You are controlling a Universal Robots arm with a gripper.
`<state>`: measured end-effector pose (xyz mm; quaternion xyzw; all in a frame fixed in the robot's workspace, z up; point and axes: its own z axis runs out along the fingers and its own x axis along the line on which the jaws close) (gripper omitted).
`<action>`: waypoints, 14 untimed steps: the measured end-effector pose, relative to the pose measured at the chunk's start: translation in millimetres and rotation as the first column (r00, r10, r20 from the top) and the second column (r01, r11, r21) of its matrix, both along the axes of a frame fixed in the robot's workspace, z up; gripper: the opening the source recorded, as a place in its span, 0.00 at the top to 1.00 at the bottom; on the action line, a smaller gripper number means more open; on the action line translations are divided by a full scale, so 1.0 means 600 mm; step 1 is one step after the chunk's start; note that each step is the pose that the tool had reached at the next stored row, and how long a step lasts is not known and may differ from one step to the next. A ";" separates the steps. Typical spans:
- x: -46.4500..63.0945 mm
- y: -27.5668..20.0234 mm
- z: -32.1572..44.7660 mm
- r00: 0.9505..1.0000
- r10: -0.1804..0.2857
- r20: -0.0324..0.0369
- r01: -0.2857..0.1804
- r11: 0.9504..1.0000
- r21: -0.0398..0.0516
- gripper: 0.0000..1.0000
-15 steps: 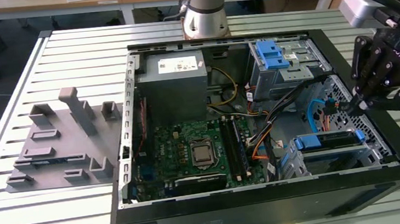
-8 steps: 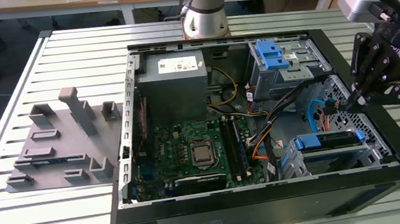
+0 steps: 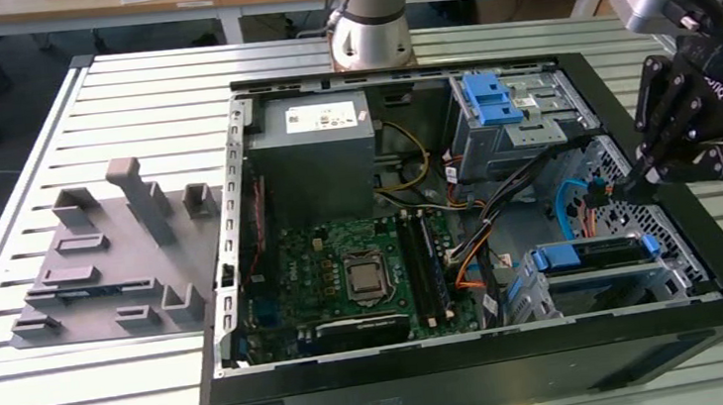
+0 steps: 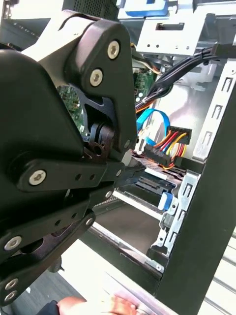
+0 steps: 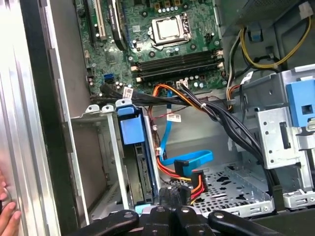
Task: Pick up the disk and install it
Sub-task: 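Insert the first disk wire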
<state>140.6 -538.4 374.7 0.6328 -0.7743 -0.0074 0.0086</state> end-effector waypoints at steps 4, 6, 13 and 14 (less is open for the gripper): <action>0.001 0.0025 -0.003 1.000 -0.002 0.000 0.002 1.000 -0.019 0.89; 0.001 0.0057 -0.004 1.000 -0.003 0.000 0.003 1.000 -0.030 0.89; 0.005 0.0274 -0.010 1.000 -0.009 -0.001 0.009 0.999 -0.034 0.81; 0.006 0.0293 -0.011 1.000 -0.010 -0.001 0.010 0.999 -0.035 0.81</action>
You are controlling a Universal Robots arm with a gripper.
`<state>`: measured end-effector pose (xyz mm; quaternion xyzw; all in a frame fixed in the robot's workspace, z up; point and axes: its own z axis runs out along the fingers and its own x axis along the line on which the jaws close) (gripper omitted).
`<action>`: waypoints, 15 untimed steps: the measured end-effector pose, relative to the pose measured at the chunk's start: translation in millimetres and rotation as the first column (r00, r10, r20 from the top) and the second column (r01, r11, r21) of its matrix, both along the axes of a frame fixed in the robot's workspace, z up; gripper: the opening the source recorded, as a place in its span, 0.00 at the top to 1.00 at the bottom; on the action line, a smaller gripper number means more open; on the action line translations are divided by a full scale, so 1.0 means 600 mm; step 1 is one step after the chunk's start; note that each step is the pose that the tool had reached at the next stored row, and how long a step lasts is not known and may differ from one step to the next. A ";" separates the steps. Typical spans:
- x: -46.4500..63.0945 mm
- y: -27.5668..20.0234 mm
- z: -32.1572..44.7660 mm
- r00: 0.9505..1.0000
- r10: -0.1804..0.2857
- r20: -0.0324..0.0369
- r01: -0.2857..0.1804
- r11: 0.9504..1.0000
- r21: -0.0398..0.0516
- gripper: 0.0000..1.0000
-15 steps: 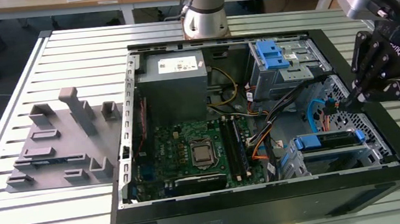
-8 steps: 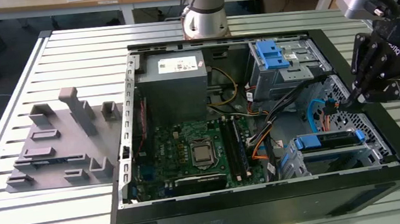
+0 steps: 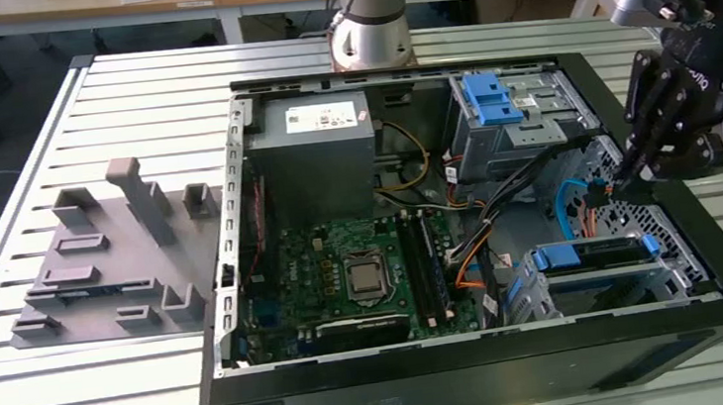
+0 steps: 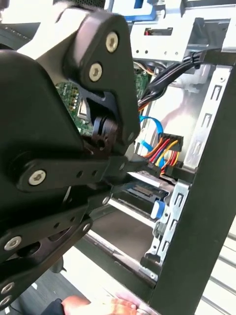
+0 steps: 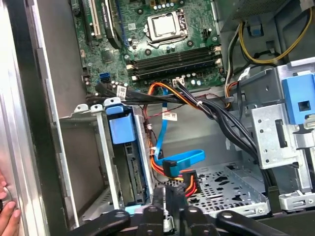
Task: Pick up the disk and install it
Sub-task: 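Insert the first disk wire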
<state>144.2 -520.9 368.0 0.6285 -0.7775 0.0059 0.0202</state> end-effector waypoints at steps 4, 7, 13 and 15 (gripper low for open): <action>0.004 0.0042 -0.006 1.000 -0.010 -0.003 0.010 1.000 -0.003 0.75; 0.004 0.0052 -0.009 1.000 -0.031 -0.005 0.031 1.000 -0.006 0.75; 0.004 0.0122 -0.014 0.998 -0.056 -0.007 0.056 0.998 -0.010 0.75; 0.005 0.0160 -0.016 0.998 -0.062 -0.008 0.062 0.998 -0.010 0.75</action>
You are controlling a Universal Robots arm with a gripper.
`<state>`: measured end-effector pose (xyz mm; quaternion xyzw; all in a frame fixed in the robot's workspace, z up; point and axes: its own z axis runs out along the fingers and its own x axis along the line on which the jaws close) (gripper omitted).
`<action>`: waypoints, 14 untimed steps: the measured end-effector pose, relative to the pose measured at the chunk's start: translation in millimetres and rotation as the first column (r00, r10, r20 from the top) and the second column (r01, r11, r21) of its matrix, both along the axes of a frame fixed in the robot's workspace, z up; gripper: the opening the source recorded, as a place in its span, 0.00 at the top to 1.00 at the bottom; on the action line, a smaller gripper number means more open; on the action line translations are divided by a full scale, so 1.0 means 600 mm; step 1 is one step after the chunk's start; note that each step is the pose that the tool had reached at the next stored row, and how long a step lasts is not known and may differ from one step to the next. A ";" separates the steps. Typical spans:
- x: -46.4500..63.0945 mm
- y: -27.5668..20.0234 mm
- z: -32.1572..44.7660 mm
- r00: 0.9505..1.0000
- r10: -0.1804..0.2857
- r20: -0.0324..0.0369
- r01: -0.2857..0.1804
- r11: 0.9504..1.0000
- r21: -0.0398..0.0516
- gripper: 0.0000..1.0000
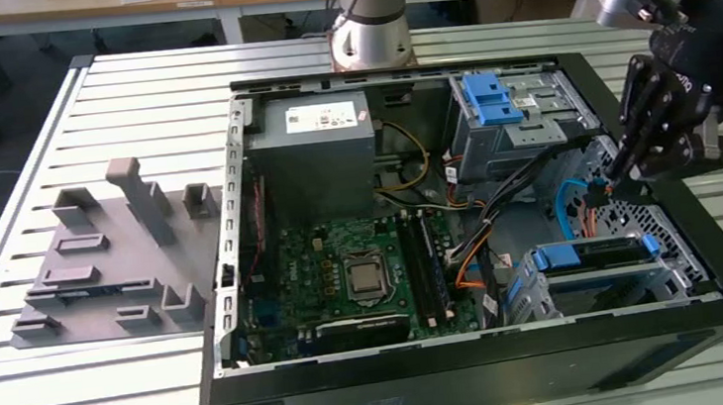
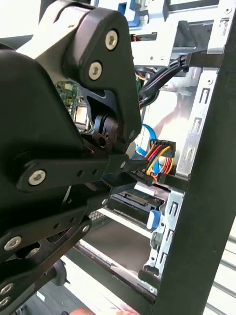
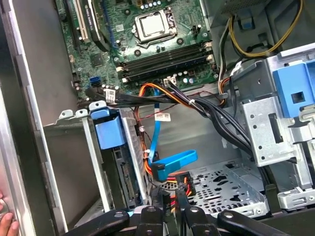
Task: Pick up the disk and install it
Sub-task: 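Insert the first disk wire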
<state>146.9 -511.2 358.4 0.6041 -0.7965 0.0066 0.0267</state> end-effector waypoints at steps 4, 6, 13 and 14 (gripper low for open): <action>0.001 0.0027 -0.003 1.000 -0.006 0.000 0.006 1.000 -0.007 0.75; 0.001 0.0028 -0.004 1.000 -0.006 0.000 0.006 1.000 -0.023 0.75; 0.001 0.0025 -0.007 1.000 -0.005 0.000 0.005 0.999 -0.046 0.84; 0.000 0.0016 -0.007 1.000 0.002 0.000 -0.002 0.999 -0.045 0.84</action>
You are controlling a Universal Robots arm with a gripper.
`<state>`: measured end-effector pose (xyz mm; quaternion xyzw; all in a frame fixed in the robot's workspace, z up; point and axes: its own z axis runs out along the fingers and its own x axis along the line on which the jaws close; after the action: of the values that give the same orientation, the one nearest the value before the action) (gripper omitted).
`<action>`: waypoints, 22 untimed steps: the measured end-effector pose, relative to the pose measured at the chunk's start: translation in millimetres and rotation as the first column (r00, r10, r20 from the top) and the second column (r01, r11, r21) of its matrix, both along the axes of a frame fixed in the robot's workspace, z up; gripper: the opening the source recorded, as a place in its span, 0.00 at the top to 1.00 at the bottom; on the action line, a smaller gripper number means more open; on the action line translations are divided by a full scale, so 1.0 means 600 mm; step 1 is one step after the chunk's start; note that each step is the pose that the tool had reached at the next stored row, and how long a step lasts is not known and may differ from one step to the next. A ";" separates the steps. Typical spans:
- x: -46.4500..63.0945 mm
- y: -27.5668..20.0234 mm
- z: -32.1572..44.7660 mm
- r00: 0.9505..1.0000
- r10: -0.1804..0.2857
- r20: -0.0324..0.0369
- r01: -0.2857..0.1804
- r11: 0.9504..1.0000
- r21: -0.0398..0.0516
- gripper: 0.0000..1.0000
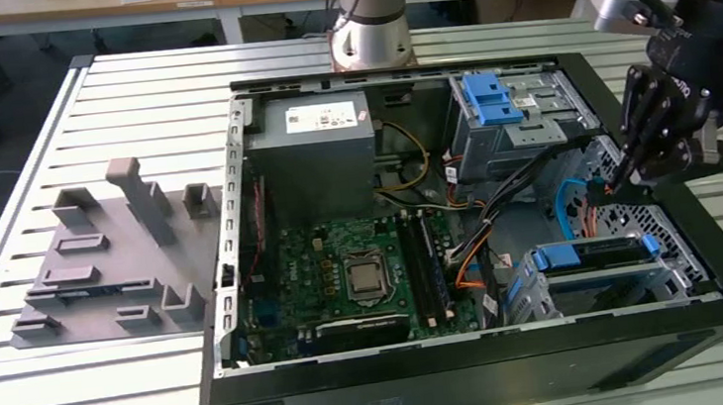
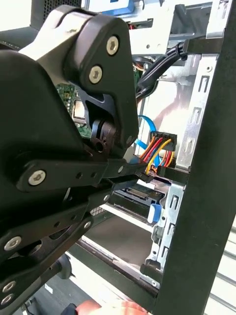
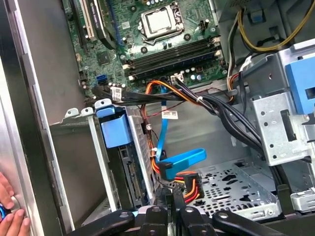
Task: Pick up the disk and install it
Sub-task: 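Insert the first disk wire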
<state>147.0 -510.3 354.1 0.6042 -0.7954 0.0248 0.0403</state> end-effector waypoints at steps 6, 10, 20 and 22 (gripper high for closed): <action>-0.004 -0.0062 0.000 0.999 0.045 0.000 -0.045 0.999 0.000 0.84; -0.008 -0.0146 0.000 0.998 0.061 0.001 -0.061 0.998 0.000 0.84; -0.012 -0.0227 -0.001 0.990 0.141 0.012 -0.141 0.990 -0.001 0.84; -0.014 -0.0243 -0.002 0.989 0.148 0.016 -0.148 0.989 -0.002 0.84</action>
<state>138.6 -524.8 353.0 0.6615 -0.7486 0.0328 0.0321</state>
